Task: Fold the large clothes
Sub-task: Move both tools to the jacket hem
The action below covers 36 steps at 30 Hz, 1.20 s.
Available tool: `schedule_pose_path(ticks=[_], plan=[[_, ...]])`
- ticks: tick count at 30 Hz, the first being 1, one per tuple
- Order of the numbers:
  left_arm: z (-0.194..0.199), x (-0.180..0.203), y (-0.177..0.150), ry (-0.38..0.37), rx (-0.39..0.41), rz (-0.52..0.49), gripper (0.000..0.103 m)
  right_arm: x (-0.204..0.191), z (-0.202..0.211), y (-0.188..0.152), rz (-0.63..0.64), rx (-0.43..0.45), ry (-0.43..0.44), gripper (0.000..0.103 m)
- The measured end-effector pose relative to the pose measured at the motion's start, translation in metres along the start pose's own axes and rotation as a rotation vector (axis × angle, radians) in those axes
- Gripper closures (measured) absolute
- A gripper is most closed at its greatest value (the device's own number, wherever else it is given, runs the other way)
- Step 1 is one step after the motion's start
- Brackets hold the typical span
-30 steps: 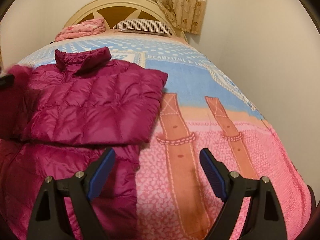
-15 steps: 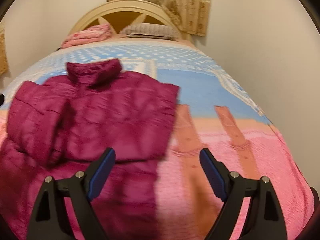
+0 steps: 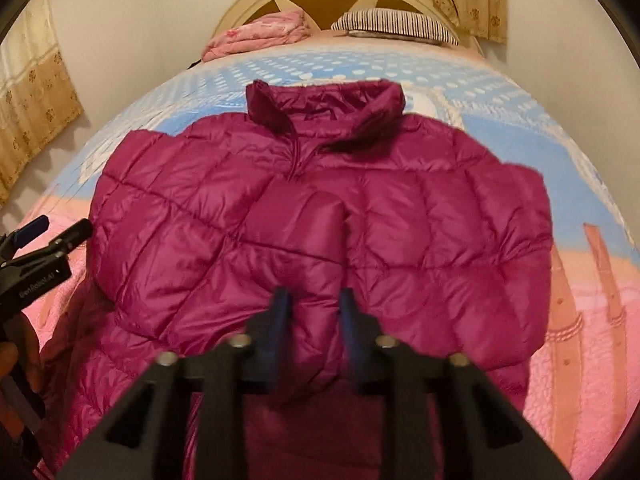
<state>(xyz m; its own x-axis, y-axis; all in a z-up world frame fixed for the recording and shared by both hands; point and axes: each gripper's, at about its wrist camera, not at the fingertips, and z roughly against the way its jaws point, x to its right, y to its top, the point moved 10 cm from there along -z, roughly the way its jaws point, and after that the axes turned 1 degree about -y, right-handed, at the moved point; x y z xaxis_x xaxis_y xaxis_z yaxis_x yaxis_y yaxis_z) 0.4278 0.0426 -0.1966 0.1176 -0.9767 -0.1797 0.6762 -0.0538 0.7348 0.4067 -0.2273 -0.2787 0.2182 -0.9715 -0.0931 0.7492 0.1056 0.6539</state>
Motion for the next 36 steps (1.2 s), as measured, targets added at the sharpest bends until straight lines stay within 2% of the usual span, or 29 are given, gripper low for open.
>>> schedule_pose_path(ticks=[1,4,9,11,12,13,14,15,17,20,21,22,23,27,29,30,31,32,34,35,36], plan=[[-0.003,-0.009,-0.001,0.009,-0.007,0.013,0.012,0.003,0.002,-0.001,0.0,0.01,-0.009,0.086],[-0.01,-0.026,-0.001,0.026,-0.028,0.046,0.012,0.016,0.01,-0.005,-0.006,0.036,-0.054,0.092],[-0.008,-0.025,0.007,-0.014,-0.034,0.081,0.012,0.042,0.005,-0.012,-0.033,0.006,-0.123,0.092],[-0.004,-0.019,0.009,-0.029,-0.023,0.081,0.012,0.049,0.011,-0.009,-0.063,0.035,-0.129,0.086],[-0.003,-0.018,0.01,-0.028,-0.019,0.074,0.012,0.051,0.015,-0.006,-0.079,0.047,-0.122,0.056],[-0.003,-0.016,0.01,-0.022,-0.018,0.067,0.012,0.052,0.02,-0.003,-0.102,0.063,-0.107,0.019],[-0.004,-0.016,0.01,-0.014,-0.018,0.059,0.012,0.053,0.029,0.003,-0.128,0.103,-0.1,0.009],[-0.005,-0.015,0.009,-0.01,-0.02,0.053,0.012,0.052,0.034,0.007,-0.131,0.13,-0.111,0.007],[-0.009,-0.015,0.006,-0.009,-0.032,0.054,0.012,0.043,0.037,0.014,-0.092,0.141,-0.121,0.011],[-0.015,-0.014,0.001,-0.013,-0.056,0.065,0.012,0.023,0.017,0.015,-0.084,0.08,-0.045,0.026],[-0.015,-0.013,-0.001,-0.02,-0.063,0.067,0.012,0.016,0.009,0.012,-0.076,0.051,-0.02,0.046],[-0.015,-0.012,-0.001,-0.025,-0.063,0.064,0.012,0.009,-0.002,0.008,-0.062,0.01,0.011,0.081],[-0.013,-0.012,-0.001,-0.028,-0.059,0.059,0.012,0.005,-0.008,0.004,-0.059,-0.017,0.032,0.083],[-0.007,-0.013,0.005,-0.032,-0.036,0.042,0.012,0.009,0.0,-0.003,-0.025,0.004,-0.038,0.084],[-0.007,-0.012,0.009,-0.041,-0.037,0.051,0.012,0.008,-0.001,-0.005,0.016,-0.012,-0.063,0.079],[-0.007,-0.009,0.012,-0.046,-0.042,0.055,0.012,0.01,0.001,-0.003,0.021,-0.01,-0.084,0.062],[-0.006,-0.006,0.016,-0.056,-0.044,0.06,0.012,0.014,0.005,0.0,0.016,0.0,-0.105,0.037],[-0.003,-0.001,0.021,-0.076,-0.039,0.07,0.012,0.021,0.014,0.005,-0.001,0.032,-0.137,0.027],[0.005,0.008,0.034,-0.107,-0.012,0.079,0.012,0.034,0.037,0.017,-0.038,0.114,-0.203,0.024],[0.009,0.015,0.042,-0.121,0.009,0.08,0.012,0.038,0.047,0.024,-0.044,0.145,-0.238,0.026],[0.012,0.023,0.05,-0.141,0.024,0.08,0.012,0.037,0.053,0.031,-0.046,0.168,-0.237,0.035]])
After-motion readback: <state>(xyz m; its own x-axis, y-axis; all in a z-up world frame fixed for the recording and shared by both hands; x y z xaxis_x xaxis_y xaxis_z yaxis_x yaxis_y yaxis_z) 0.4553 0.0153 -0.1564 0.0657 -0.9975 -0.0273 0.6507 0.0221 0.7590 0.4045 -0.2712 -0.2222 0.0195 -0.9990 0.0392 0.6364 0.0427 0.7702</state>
